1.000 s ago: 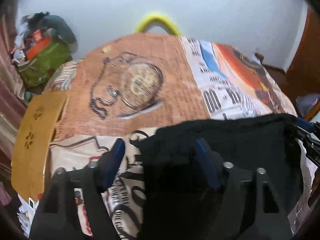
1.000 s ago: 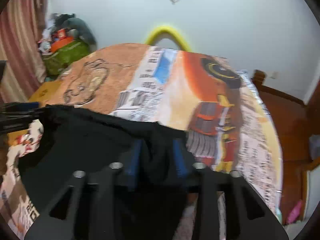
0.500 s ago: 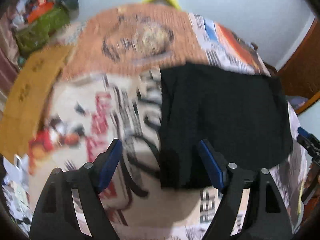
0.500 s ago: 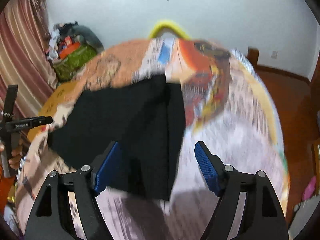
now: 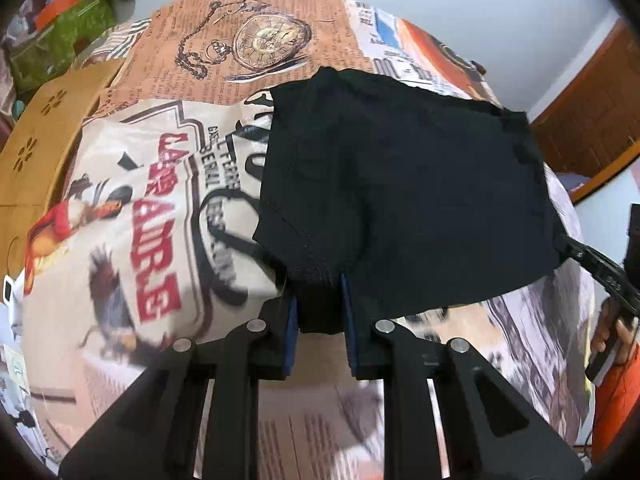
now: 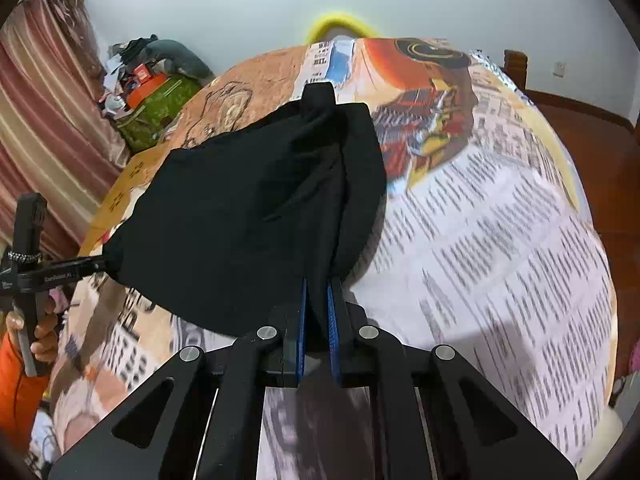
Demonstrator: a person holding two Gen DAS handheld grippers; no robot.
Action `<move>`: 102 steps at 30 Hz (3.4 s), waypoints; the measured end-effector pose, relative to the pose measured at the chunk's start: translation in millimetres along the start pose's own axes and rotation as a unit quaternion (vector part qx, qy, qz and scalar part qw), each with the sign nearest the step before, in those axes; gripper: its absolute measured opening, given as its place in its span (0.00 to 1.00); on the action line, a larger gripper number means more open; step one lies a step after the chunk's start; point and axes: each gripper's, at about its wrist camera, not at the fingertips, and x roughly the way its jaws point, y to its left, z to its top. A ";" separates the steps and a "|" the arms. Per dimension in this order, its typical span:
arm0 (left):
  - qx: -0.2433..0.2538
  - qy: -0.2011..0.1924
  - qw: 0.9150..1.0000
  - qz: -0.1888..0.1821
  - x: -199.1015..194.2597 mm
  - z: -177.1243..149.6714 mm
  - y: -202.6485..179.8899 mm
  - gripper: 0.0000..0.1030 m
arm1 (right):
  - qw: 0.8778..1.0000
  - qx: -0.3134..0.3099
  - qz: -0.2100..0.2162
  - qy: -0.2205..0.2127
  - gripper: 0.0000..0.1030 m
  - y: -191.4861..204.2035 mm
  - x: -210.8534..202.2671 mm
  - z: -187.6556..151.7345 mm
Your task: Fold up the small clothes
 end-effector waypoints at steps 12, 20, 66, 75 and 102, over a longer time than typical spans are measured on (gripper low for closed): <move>0.046 0.000 0.998 0.052 -44.9 -85.9 -18.5 0.27 | 0.997 -0.066 -0.032 0.009 0.09 29.5 -33.9 -68.6; 0.042 -0.051 0.992 0.108 -73.9 -70.7 -11.8 0.40 | 0.995 -0.065 -0.063 -0.050 0.10 23.4 -69.8 -41.7; 0.028 -0.079 0.990 0.110 -0.9 45.1 -23.2 0.42 | 0.995 -0.003 -0.058 -0.081 0.29 -26.6 -34.6 20.5; 0.049 -0.042 0.992 0.112 10.6 16.0 -20.9 0.48 | 0.996 -0.069 -0.049 -0.028 0.41 7.7 6.9 5.5; -0.006 -0.025 0.998 0.053 3.0 2.6 5.9 0.62 | 1.000 -0.008 -0.027 -0.013 0.62 -7.2 -18.4 -25.2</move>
